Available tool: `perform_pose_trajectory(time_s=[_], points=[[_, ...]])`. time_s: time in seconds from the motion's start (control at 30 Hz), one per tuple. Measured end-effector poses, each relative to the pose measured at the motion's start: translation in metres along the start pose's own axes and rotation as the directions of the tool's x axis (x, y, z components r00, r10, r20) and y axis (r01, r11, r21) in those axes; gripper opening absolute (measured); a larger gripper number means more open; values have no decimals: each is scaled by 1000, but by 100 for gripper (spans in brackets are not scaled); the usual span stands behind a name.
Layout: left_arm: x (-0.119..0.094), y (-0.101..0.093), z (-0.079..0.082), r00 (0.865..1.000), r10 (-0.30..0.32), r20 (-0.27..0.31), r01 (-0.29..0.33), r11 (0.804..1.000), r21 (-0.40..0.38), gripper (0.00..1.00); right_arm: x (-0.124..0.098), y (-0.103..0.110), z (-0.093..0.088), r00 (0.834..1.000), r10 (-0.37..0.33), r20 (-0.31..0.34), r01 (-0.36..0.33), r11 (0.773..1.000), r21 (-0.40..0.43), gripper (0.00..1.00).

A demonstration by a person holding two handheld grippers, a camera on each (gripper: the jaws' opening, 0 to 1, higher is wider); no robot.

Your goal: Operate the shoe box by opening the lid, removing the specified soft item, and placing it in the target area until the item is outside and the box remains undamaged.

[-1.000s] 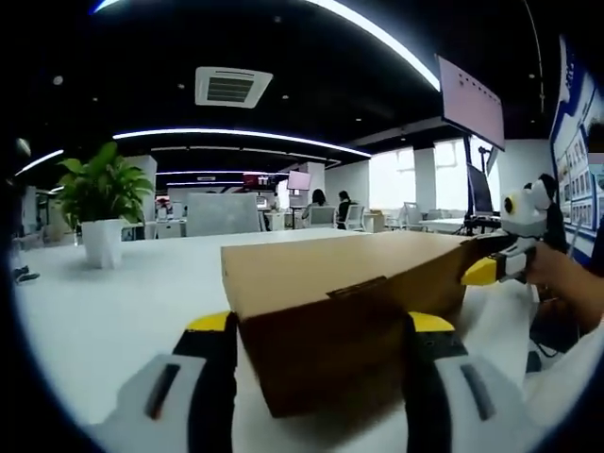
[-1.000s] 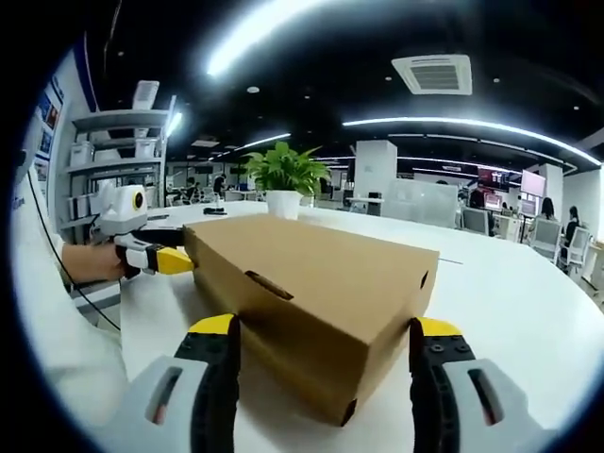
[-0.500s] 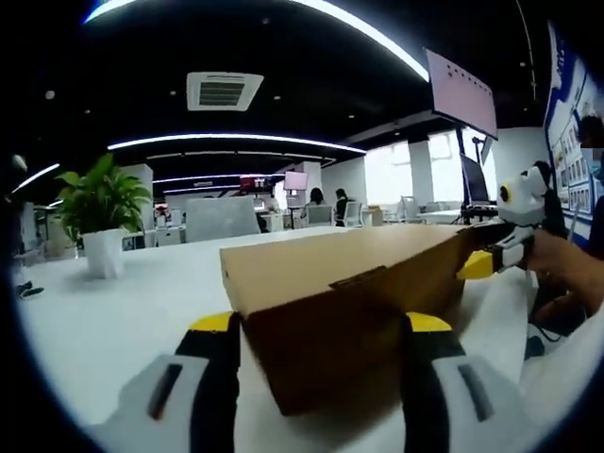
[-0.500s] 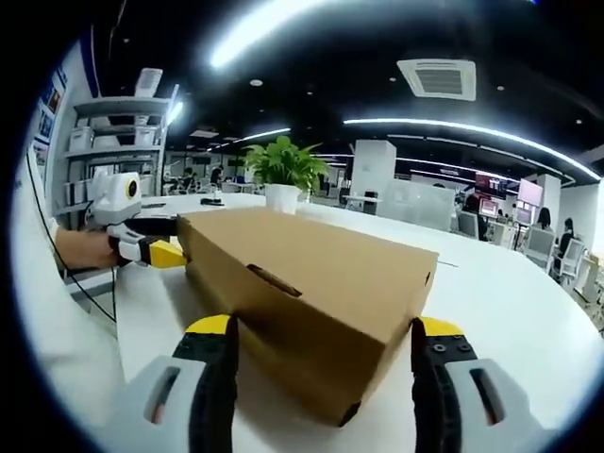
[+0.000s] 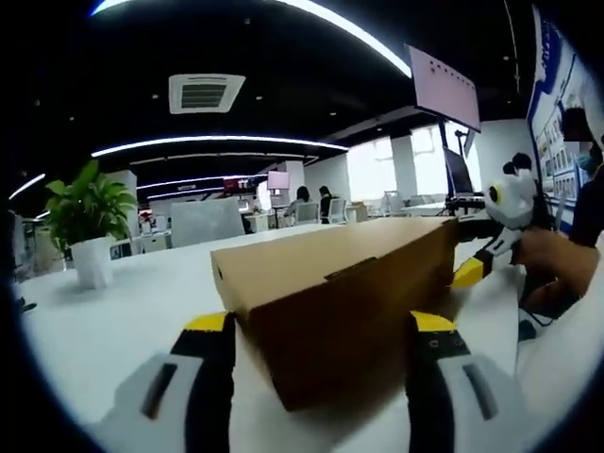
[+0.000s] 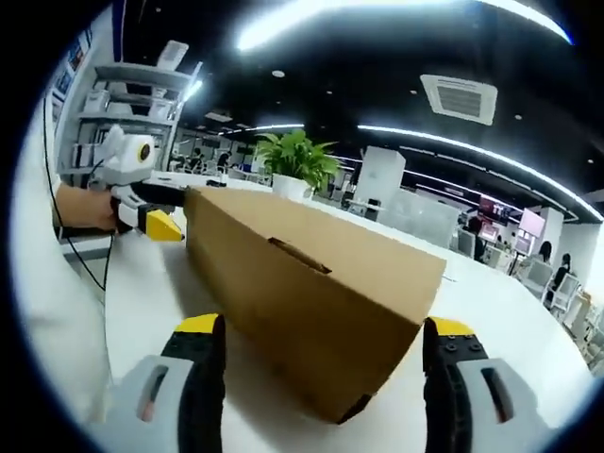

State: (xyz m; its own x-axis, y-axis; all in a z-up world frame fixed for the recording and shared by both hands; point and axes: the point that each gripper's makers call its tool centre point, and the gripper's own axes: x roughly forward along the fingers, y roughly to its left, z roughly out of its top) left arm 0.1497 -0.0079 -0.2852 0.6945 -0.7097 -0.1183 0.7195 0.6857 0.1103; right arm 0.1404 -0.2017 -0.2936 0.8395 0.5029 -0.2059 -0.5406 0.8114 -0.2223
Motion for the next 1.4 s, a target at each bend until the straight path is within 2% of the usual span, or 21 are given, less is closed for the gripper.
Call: perform_pose_trajectory(time_s=[0.07, 0.1, 0.17, 0.27, 0.4, 0.57, 0.67, 0.73, 0.8, 0.87, 0.9, 0.93, 1.0, 1.13, 1.17, 1.2, 1.23, 1.3, 1.4], points=[[-2, -1, 3, 1000, 4, 10, -5, 999, 40, 77, -2, -5, 2, 1000, -14, 6, 14, 1000, 16, 86], [-3, 0, 5, 1000, 11, 20, -12, 998, 69, 77, 0, -1, 4, 1000, -16, 11, 16, 1000, 20, 86], [-3, 2, 6, 1000, 10, 22, -12, 998, 61, 75, 1, 2, 3, 1000, -17, 13, 17, 1000, 12, 86], [-2, 4, 7, 999, -1, 33, 0, 1000, 25, 74, 4, 2, -3, 1000, -26, -13, 26, 999, -45, 87], [-2, 2, 6, 1000, -11, 23, 10, 998, 60, 75, 0, -6, 0, 1000, -20, 11, 20, 1000, -2, 88], [-5, 5, 8, 999, -24, 32, 24, 1000, 9, 75, -5, -10, 11, 998, -23, 52, 22, 1000, 16, 86], [-9, 7, 12, 997, -37, 63, 37, 999, 4, 82, -11, -12, 16, 998, -37, 48, 40, 998, -54, 85], [-10, 13, 9, 998, -25, 55, 23, 998, 51, 80, -12, -14, 21, 996, -60, 72, 69, 989, -133, 85], [-11, 22, 4, 999, 10, 30, -13, 995, 103, 80, -16, -17, 28, 989, -97, 112, 119, 968, -220, 85], [-11, 23, 4, 1000, 14, 28, -17, 993, 114, 82, -17, -14, 25, 992, -93, 91, 112, 967, -228, 85], [-11, 24, 7, 999, 9, 38, -15, 989, 148, 83, -17, -15, 26, 991, -96, 93, 115, 966, -231, 85], [-12, 26, 16, 996, 19, 89, -38, 975, 221, 83, -19, -15, 29, 990, -101, 102, 122, 964, -236, 85], [-15, 25, 27, 989, 24, 147, -67, 954, 293, 80, -22, -16, 32, 988, -106, 109, 130, 959, -250, 85], [-16, 24, 32, 993, 22, 119, -61, 940, 336, 85, -27, -16, 39, 988, -99, 120, 130, 947, -292, 85], [-18, 31, 34, 993, 60, 101, -94, 920, 381, 88, -28, -15, 40, 988, -93, 122, 126, 945, -300, 85], [-20, 35, 37, 990, 96, 103, -129, 912, 391, 91, -29, -13, 42, 988, -87, 128, 124, 941, -316, 84], [-21, 35, 42, 989, 93, 113, -131, 905, 406, 92, -29, -13, 42, 988, -85, 129, 123, 938, -325, 84], [-24, 33, 48, 989, 81, 122, -126, 896, 426, 89, -32, -14, 44, 988, -81, 130, 125, 917, -378, 83], [-26, 30, 49, 993, 69, 100, -105, 896, 432, 87, -36, -9, 49, 988, -73, 138, 122, 911, -394, 84]])
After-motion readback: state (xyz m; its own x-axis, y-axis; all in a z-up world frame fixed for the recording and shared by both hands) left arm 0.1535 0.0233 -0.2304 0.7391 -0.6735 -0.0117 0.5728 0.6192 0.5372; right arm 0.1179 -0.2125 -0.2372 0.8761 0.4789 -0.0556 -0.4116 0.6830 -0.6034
